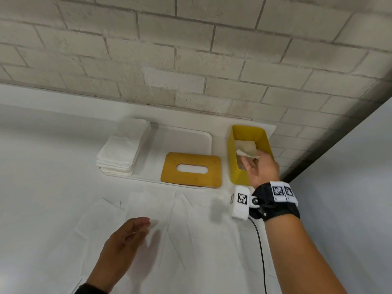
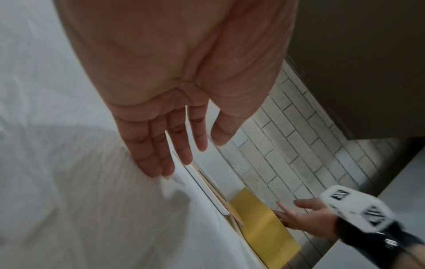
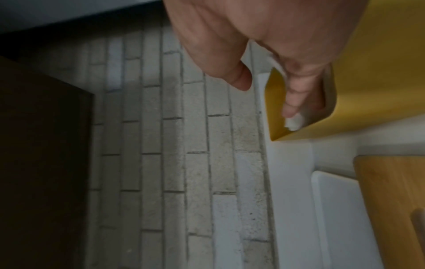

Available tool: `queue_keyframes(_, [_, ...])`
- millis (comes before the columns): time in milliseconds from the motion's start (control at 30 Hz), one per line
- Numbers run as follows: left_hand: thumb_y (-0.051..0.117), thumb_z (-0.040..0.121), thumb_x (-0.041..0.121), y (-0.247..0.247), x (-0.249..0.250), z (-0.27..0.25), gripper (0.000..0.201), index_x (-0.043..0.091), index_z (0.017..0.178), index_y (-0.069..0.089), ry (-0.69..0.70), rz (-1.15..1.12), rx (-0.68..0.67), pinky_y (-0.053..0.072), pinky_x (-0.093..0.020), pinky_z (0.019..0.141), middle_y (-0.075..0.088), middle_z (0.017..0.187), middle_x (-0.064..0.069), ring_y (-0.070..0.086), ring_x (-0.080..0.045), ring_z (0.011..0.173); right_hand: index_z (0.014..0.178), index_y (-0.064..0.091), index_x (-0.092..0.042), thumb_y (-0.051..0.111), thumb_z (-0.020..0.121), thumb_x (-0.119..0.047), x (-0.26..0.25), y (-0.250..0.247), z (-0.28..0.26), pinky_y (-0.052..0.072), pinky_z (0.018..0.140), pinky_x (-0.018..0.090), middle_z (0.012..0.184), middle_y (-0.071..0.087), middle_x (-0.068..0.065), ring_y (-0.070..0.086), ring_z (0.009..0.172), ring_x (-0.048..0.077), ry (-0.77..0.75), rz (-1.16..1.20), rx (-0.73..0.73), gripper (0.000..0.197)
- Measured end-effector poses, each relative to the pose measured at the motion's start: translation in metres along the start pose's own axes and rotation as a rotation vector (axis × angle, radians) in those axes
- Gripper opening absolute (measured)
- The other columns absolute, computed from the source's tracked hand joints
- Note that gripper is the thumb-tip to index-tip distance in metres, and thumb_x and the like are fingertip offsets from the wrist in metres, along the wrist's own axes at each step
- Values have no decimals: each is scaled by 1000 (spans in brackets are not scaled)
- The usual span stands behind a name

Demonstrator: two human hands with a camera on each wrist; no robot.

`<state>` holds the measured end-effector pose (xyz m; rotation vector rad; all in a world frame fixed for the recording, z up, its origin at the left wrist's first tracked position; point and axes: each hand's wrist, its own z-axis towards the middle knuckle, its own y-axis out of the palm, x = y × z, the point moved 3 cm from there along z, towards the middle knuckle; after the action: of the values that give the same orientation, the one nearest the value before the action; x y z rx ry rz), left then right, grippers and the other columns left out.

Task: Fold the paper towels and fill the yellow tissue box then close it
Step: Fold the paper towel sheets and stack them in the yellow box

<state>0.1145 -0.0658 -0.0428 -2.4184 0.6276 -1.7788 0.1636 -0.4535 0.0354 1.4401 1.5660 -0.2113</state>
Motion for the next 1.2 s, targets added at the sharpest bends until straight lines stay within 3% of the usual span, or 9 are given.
queue_keyframes(133, [62, 100, 14, -7, 1, -7, 39, 52, 106, 68, 38, 50, 11, 54, -47, 100, 76, 111, 18, 73, -7, 104, 124, 55, -7, 56, 100, -2, 1, -34, -60, 59, 94, 43, 119, 58, 11, 69, 90, 26, -120, -115, -102, 24])
queue_keyframes(233, [61, 100, 13, -7, 5, -16, 36, 47, 107, 69, 60, 61, 4, 57, -41, 95, 76, 110, 19, 74, -6, 99, 122, 61, -9, 56, 101, -6, 16, -73, -96, 58, 87, 38, 116, 68, 9, 74, 97, 29, -203, -268, -145, 22])
queue_keyframes(367, [61, 100, 14, 0, 5, -22, 26, 37, 111, 70, 75, 102, -49, 57, -33, 93, 76, 106, 20, 73, -2, 98, 113, 66, -8, 55, 100, -4, 49, -107, -108, 58, 80, 36, 104, 74, 13, 74, 91, 28, -76, -607, -252, 18])
queue_keyframes(500, [63, 100, 18, 5, 6, -30, 25, 39, 113, 69, 125, 155, -106, 50, -8, 85, 74, 106, 26, 69, 3, 102, 112, 68, -27, 62, 98, -18, 87, -117, -107, 57, 94, 40, 114, 73, 5, 71, 94, 16, -44, -1089, -405, 17])
queue_keyframes(633, [63, 100, 17, 4, 6, -38, 25, 36, 116, 69, 144, 155, -125, 51, -10, 87, 74, 109, 24, 68, 3, 104, 131, 59, -27, 66, 96, -29, 105, -96, -116, 44, 93, 23, 127, 62, -7, 63, 104, 10, -192, -1466, -525, 36])
queue_keyframes(767, [63, 100, 18, 0, 1, -44, 24, 36, 116, 69, 135, 134, -107, 50, -9, 85, 73, 110, 25, 68, 3, 105, 140, 52, -24, 66, 95, -34, 126, -65, -124, 40, 90, 21, 132, 58, -2, 59, 106, 13, -241, -1568, -627, 48])
queue_keyframes(900, [63, 100, 20, -7, -8, -49, 24, 36, 116, 69, 115, 115, -68, 50, -9, 85, 73, 108, 26, 68, 2, 103, 138, 53, -25, 67, 94, -36, 155, -37, -128, 46, 101, 28, 126, 61, -4, 63, 107, 15, -179, -1543, -682, 47])
queue_keyframes(1033, [63, 100, 20, -18, -13, -53, 22, 34, 115, 69, 103, 53, -10, 48, -8, 84, 74, 107, 25, 68, 3, 101, 135, 53, -23, 69, 90, -36, 182, -18, -124, 49, 105, 40, 118, 66, 1, 67, 110, 24, -121, -1432, -579, 49])
queue_keyframes(1200, [63, 100, 22, -32, -27, -59, 21, 33, 117, 69, 82, 27, 32, 49, -8, 85, 74, 108, 24, 68, 4, 102, 142, 45, -18, 76, 83, -31, 199, 2, -122, 48, 101, 33, 127, 61, 9, 60, 118, 26, -150, -1424, -490, 68])
